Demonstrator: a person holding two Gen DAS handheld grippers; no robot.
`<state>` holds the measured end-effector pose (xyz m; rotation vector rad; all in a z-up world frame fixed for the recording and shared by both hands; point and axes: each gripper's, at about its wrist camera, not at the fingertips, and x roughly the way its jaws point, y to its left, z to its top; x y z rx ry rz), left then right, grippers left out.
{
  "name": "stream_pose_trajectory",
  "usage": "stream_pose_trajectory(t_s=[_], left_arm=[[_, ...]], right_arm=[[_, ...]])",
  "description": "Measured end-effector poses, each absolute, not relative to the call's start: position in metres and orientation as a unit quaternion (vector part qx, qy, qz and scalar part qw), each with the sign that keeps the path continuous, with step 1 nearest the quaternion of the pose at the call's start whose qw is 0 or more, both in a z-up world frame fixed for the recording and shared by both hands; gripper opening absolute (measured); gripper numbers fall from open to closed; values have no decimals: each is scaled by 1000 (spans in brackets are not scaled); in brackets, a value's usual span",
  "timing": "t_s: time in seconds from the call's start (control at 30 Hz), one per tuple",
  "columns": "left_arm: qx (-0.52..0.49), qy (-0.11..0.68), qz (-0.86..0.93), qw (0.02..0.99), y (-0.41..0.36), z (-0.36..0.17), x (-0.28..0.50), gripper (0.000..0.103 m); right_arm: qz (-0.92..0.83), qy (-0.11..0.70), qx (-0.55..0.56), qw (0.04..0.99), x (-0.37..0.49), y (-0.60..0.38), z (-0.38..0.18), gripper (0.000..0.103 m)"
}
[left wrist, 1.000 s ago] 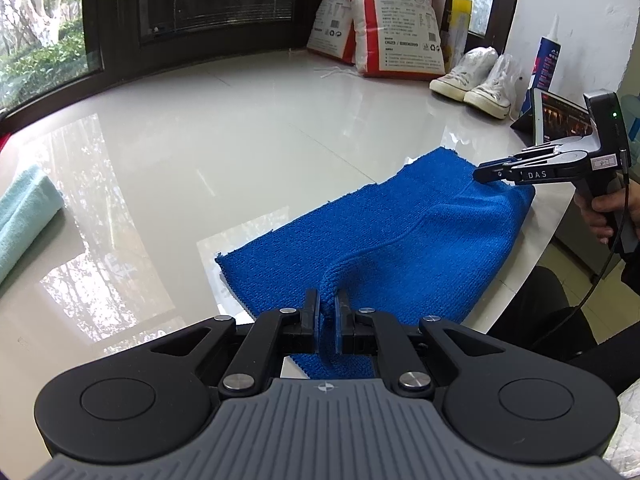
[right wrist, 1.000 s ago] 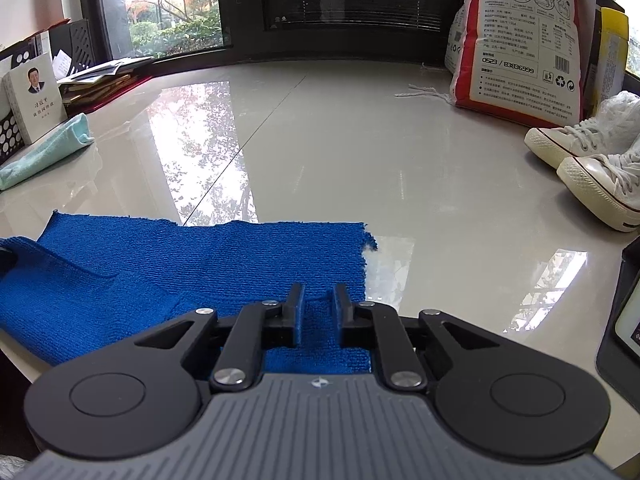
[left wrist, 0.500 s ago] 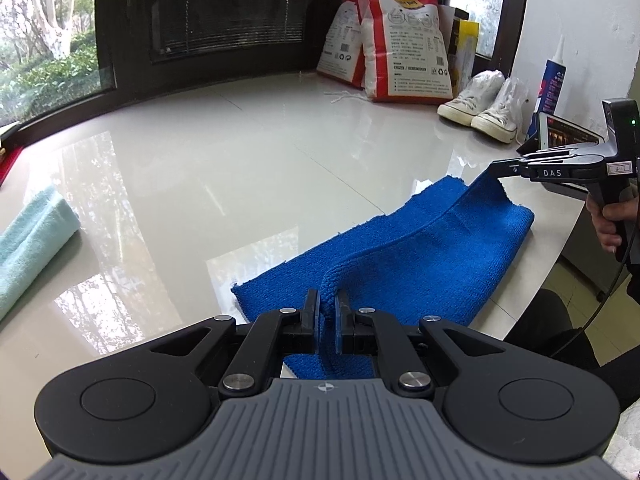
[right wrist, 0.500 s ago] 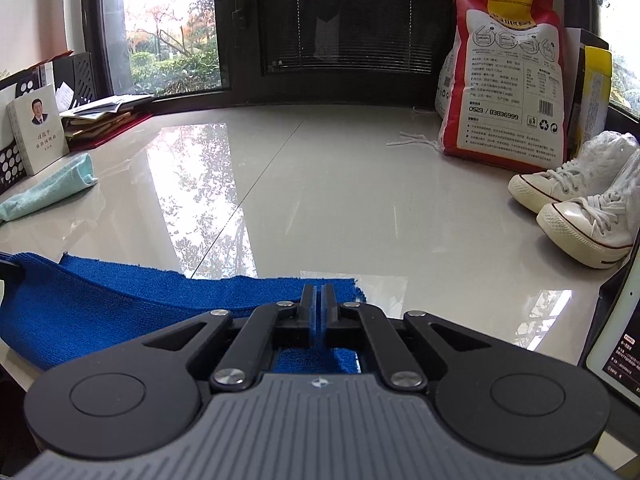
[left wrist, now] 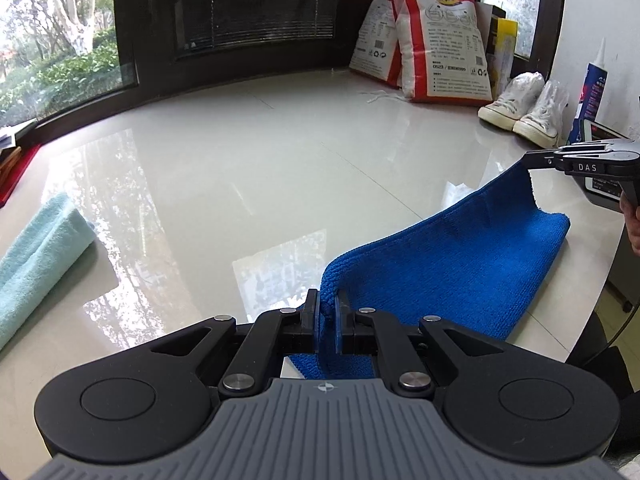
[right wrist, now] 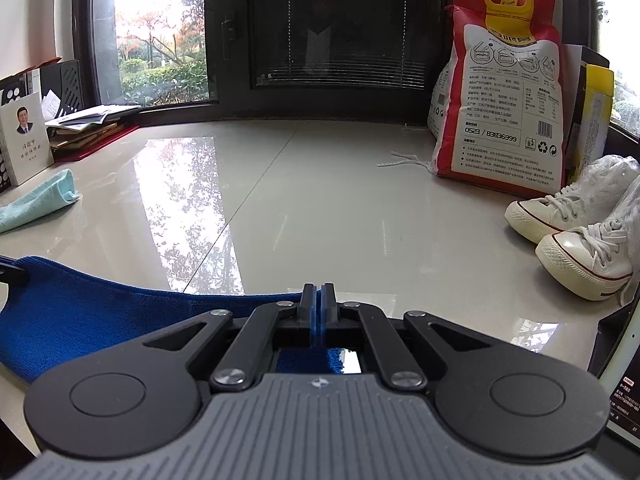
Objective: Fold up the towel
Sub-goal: 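Lift the held towel edge with the left gripper and fold it toward the right gripper, then open both grippers to release the folded blue towel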
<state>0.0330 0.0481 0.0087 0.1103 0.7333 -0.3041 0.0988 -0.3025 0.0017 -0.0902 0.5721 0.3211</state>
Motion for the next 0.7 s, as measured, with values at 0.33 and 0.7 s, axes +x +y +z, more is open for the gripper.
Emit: stream_pose_trajectory(t_s=[0.33, 0.7], left_arm=[[53, 374, -143, 915, 52, -4, 42, 11], [46, 369, -116, 921, 62, 2, 38, 37]], right_arm=[[150, 296, -53, 942, 114, -292, -11, 4], [133, 286, -58, 947, 109, -295, -5, 35]])
